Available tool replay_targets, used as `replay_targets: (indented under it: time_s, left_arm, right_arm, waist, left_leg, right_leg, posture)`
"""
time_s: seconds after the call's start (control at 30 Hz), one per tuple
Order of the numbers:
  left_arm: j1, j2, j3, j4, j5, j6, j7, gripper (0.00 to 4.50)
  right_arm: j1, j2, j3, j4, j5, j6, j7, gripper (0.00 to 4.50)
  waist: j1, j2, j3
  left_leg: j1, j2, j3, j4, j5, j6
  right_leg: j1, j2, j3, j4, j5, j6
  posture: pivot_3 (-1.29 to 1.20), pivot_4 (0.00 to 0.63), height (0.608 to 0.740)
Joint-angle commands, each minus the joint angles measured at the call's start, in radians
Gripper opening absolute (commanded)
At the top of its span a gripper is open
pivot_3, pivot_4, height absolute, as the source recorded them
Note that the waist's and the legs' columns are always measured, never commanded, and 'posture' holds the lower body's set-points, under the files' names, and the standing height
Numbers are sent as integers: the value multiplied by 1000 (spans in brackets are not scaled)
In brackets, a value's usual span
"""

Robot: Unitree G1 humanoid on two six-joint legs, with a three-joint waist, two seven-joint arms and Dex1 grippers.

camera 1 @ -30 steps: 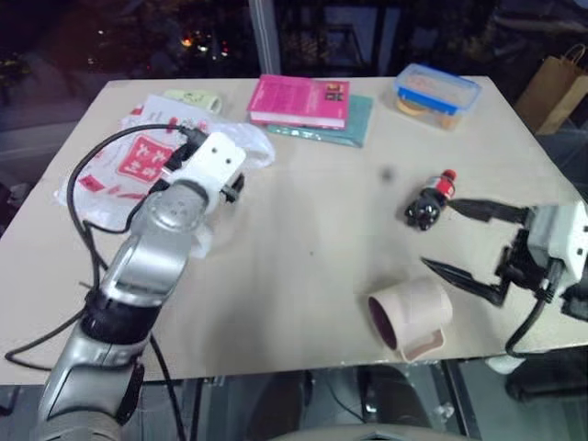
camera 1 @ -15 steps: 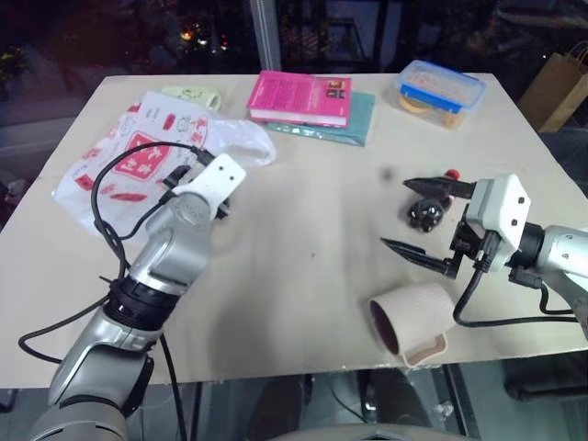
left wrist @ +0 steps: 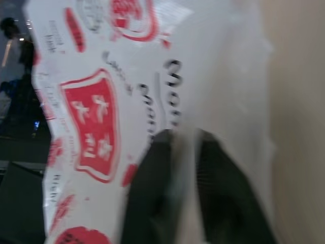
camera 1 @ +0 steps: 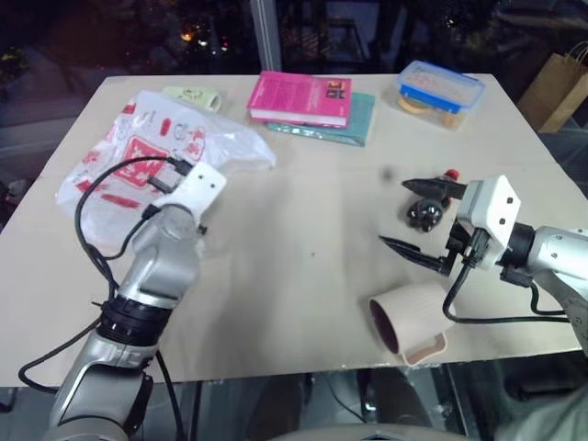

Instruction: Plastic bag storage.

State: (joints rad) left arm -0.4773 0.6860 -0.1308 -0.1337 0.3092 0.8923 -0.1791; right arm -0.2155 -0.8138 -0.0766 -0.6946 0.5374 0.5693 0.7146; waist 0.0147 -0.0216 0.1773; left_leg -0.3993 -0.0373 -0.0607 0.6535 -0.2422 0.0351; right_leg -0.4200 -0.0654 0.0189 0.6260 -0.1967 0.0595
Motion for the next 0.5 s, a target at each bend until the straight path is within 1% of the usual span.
replay_targets:
  time_s: [0.03, 0.13, 0.23, 0.33, 0.43, 0.5]
  left_arm:
    - [-9, -12, 121, -78, -35, -52, 0, 42]
    - [-8, -9, 170, -135, -82, -61, -61, 42]
    - [-7, 1, 174, -153, -98, -59, -102, 42]
    - [-3, -10, 160, -155, -100, -72, -115, 42]
    - [8, -17, 157, -139, -98, -86, -119, 42]
    - [10, -15, 158, -125, -97, -101, -125, 42]
  right_arm:
    - [66, -48, -80, -81, 65, 93, 0, 4500]
    - [175, -111, -168, -172, 146, 186, 16, 4500]
    - [281, -165, -218, -266, 142, 261, -20, 4500]
    - [378, -125, -302, -311, 205, 335, -82, 4500]
    - [490, -79, -436, -340, 334, 376, -99, 4500]
    - [548, -87, -496, -351, 403, 363, -115, 4500]
  waist:
    - [1, 0, 0]
    - [4, 0, 0]
    - [1, 0, 0]
    - [1, 0, -1]
    - [1, -1, -1]
    - [2, -1, -1]
  left_leg:
    - [0, 0, 0, 0, 0, 0]
    - [-1, 0, -1, 0, 0, 0]
    - [0, -1, -1, 0, 0, 0]
    - [0, -1, -1, 0, 0, 0]
    - [1, -1, 0, 1, 0, 0]
    - [1, -1, 0, 2, 0, 1]
  right_leg:
    - [0, 0, 0, 0, 0, 0]
    - [0, -4, -1, 0, 0, 0]
    - [0, -5, -1, 0, 0, 0]
    - [1, -4, -1, 0, 0, 0]
    - [2, -1, -1, 0, 0, 0]
    - [3, -1, -1, 0, 0, 0]
  posture:
    - [0, 150, 740]
    - [0, 150, 740]
    - [0, 150, 740]
    - [0, 150, 740]
    - [0, 150, 740]
    - [0, 150, 740]
